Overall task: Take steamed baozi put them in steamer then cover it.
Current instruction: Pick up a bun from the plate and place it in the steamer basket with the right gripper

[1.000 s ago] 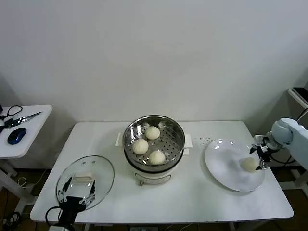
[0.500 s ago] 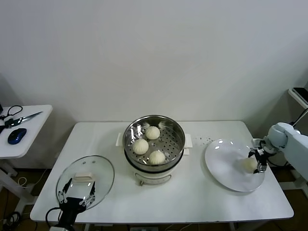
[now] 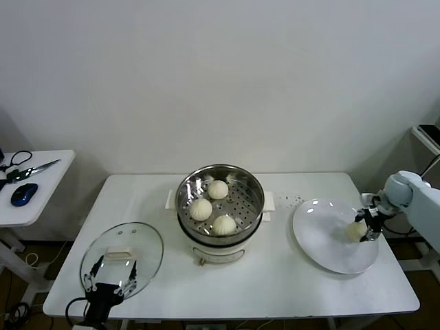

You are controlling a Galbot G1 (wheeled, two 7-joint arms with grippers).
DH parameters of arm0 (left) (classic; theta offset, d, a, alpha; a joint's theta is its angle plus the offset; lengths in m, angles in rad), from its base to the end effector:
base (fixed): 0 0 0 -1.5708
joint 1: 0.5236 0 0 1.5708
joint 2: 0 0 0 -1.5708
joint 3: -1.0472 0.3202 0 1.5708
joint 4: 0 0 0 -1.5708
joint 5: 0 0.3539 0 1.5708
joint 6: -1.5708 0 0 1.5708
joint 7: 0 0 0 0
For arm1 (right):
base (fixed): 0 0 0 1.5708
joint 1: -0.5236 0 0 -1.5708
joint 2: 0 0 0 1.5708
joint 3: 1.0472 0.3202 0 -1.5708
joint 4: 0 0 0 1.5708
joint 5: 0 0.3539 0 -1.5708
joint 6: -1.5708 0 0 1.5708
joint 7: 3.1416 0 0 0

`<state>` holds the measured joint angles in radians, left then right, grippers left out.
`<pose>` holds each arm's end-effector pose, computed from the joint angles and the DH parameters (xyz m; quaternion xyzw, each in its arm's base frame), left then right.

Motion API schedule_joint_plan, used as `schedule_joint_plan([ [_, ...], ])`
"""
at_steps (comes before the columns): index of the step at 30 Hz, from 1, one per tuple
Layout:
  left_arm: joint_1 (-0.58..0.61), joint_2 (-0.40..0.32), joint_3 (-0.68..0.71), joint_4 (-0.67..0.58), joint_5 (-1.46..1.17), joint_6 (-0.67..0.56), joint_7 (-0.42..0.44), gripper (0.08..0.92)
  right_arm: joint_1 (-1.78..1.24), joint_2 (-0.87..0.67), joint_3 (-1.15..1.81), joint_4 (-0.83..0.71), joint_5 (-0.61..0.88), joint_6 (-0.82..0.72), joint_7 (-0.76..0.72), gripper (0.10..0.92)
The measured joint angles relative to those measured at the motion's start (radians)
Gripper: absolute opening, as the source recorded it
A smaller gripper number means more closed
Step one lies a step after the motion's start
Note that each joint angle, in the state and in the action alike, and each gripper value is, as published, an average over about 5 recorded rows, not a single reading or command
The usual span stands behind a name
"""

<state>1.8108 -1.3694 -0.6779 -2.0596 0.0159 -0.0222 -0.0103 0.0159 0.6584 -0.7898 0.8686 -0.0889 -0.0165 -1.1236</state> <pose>0.1253 0.0779 -0.3156 0.0060 -0.9840 -0.1346 0.1166 0.5075 -0.2742 -0.2036 0.4489 -0.5649 0.4998 0.4791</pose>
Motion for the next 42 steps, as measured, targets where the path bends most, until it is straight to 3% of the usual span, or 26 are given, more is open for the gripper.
schedule_joint_plan([
  [10,0.001,-0.002,0.02,-0.001,0.002,-0.005,-0.004,0.823,0.392,0.052,-0.388,0.069,0.334,-0.067,0.004,0.682],
  [24,-0.007,-0.001,0.07,-0.011,0.008,-0.019,-0.013,0.823,0.783,0.288,-0.802,0.208,0.792,-0.189,0.073,0.687],
  [33,-0.019,0.018,0.076,-0.012,-0.006,-0.021,-0.014,0.823,0.826,0.471,-0.907,0.258,0.951,-0.253,0.153,0.691],
  [42,-0.025,0.026,0.078,-0.013,-0.011,-0.023,-0.012,0.823,0.802,0.612,-0.974,0.265,1.005,-0.283,0.203,0.695],
])
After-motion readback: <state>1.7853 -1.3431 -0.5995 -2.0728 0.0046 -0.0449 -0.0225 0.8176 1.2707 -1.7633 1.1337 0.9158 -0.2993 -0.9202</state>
